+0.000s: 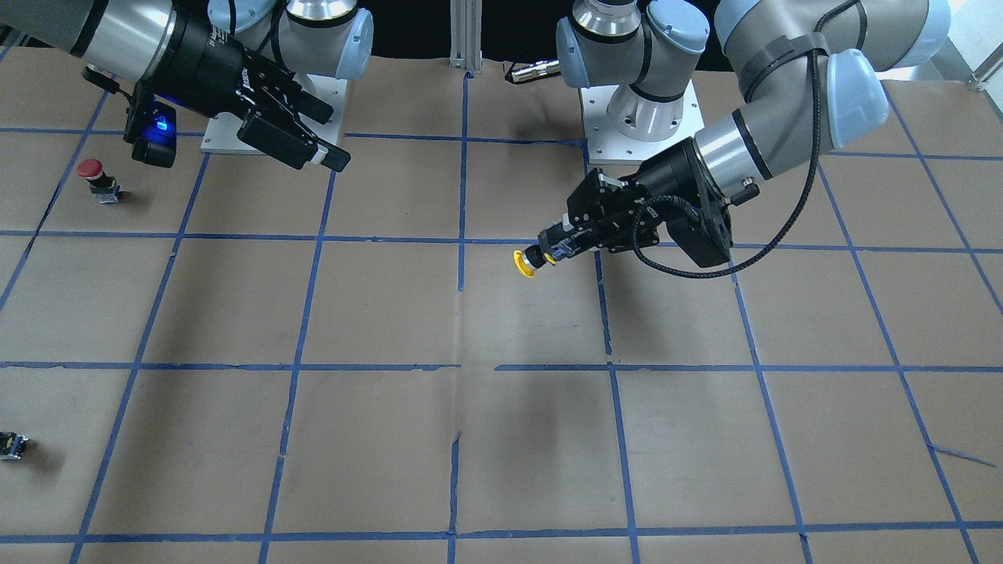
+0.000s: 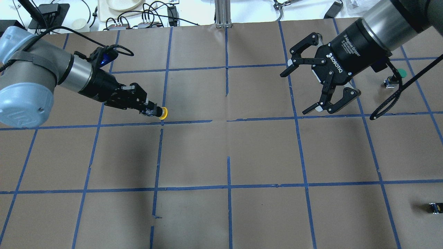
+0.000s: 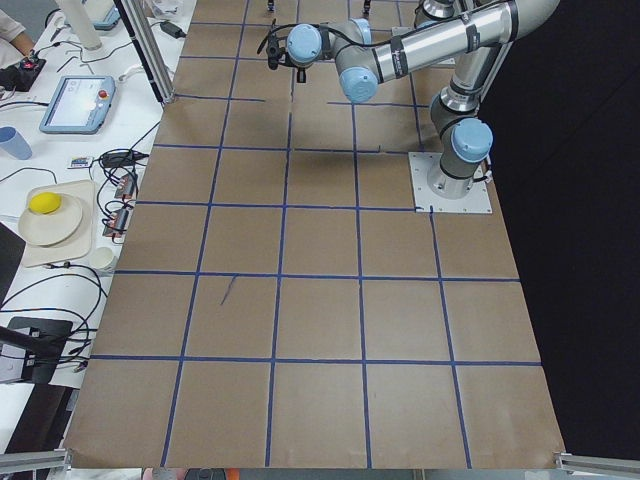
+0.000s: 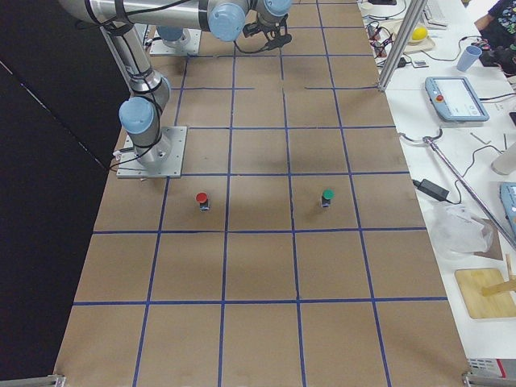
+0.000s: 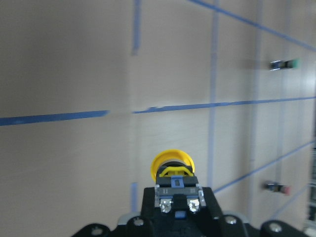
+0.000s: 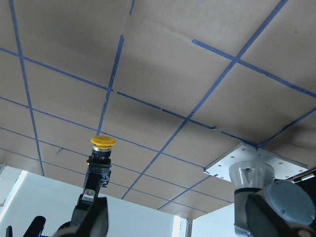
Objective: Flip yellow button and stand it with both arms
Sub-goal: 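Lift the yellow button toward the table center while the right gripper opens and approaches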
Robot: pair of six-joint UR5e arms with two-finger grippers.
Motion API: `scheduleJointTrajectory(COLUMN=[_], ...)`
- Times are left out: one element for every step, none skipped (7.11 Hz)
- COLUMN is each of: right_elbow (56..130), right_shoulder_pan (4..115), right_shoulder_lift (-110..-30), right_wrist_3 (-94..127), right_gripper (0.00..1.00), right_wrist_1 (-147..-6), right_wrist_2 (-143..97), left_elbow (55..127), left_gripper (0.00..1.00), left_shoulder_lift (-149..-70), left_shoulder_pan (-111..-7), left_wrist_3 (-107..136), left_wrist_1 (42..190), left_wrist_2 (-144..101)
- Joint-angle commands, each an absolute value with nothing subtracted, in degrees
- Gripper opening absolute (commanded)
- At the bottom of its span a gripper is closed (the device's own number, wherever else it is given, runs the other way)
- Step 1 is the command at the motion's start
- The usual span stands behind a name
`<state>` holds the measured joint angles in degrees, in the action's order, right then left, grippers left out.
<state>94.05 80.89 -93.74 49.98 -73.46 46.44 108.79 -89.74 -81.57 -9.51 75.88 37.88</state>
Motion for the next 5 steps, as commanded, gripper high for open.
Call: scheduleJointTrajectory(right_elbow=[94.0,94.1,95.6,98.0,98.4], right_shoulder_pan=[78.1,76.1,75.9,75.9,75.8], right_shoulder_lift=[-92.7,-92.6,-92.1,-92.0,-92.3], right_wrist_3=[51.2,51.2,51.2,51.7,51.9], right_gripper=[1.0,1.0,1.0,1.0,1.0], right_wrist_1=[-73.4,-73.0,-72.3,-71.7,-71.5], right_wrist_2=[40.2,36.5,35.0,30.4,29.7], left_elbow=[109.0,108.9,109.6,109.7,109.5], left_gripper=[0.05,0.03,0.02,0.02,0.02], left_shoulder_lift=[-88.6,-88.6,-88.0,-88.2,-88.8], left_shoulder_pan=[-84.7,-87.1,-88.5,-88.9,-89.4], left_wrist_3=[-7.5,-4.7,-4.4,-4.0,-3.8], left_wrist_1=[75.8,75.8,75.8,75.8,75.8], left_wrist_2=[23.3,17.8,17.0,12.3,10.7])
